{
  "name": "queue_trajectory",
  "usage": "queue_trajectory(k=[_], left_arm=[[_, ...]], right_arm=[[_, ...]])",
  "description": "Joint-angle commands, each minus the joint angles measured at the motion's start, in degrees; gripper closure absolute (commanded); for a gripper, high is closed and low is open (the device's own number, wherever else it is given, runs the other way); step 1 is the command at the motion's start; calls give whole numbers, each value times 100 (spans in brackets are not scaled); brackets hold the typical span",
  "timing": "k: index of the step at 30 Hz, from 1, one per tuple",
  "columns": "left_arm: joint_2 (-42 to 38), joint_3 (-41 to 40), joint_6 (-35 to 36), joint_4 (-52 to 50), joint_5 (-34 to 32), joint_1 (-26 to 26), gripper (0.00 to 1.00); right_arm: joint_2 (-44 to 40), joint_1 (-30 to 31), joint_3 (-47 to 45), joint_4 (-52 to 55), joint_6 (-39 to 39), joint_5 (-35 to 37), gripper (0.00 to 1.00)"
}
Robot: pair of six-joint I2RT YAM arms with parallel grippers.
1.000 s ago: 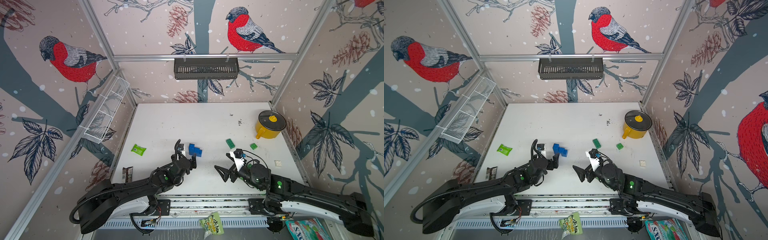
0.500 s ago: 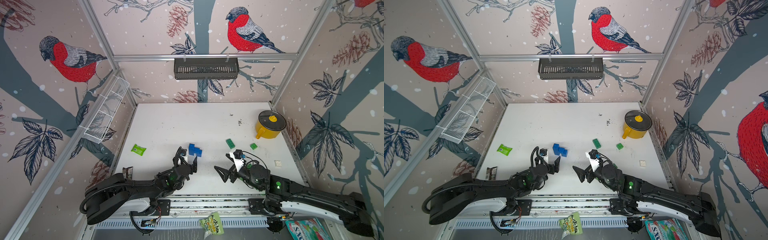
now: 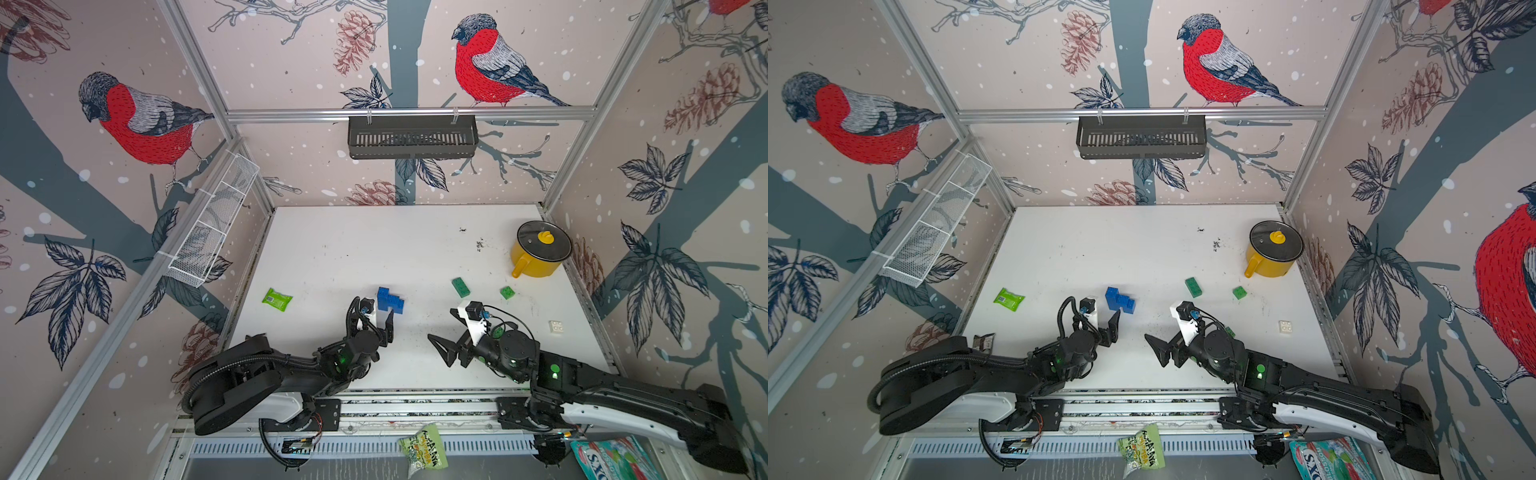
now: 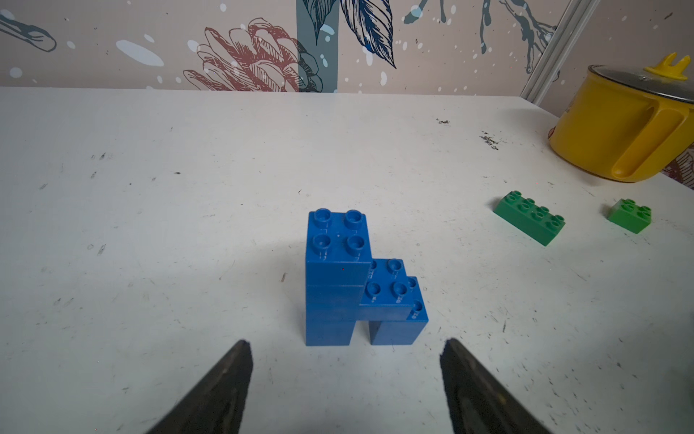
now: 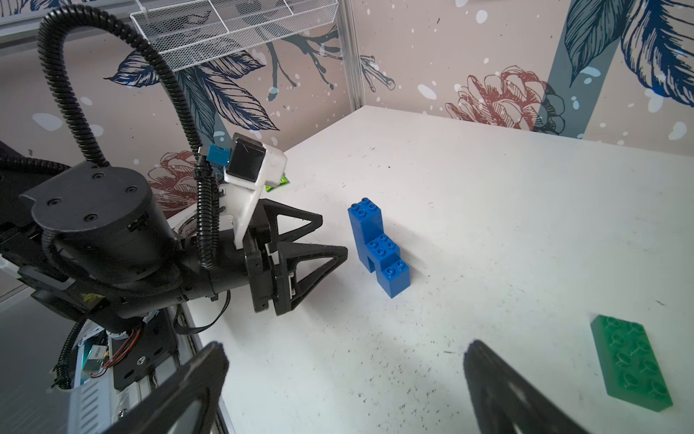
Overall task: Assemble the letter h with lego
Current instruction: Pick up the lego brick from the center of the board.
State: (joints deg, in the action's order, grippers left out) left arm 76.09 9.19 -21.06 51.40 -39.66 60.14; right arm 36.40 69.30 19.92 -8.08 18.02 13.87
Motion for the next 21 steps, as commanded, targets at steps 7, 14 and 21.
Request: queue_trajectory(k=[7,14,21], left_arm=[[444,192,117,844,-372,-20,27],[741,412,259,926,-219,-168,29],[979,551,296,1037,-125,-318,33]], right_arm=[[-18,15,-21,-308,-28,-112,0],[44,14,-32,-344,-64,-155,1],[56,16,-32,-370,-88,-217,1]])
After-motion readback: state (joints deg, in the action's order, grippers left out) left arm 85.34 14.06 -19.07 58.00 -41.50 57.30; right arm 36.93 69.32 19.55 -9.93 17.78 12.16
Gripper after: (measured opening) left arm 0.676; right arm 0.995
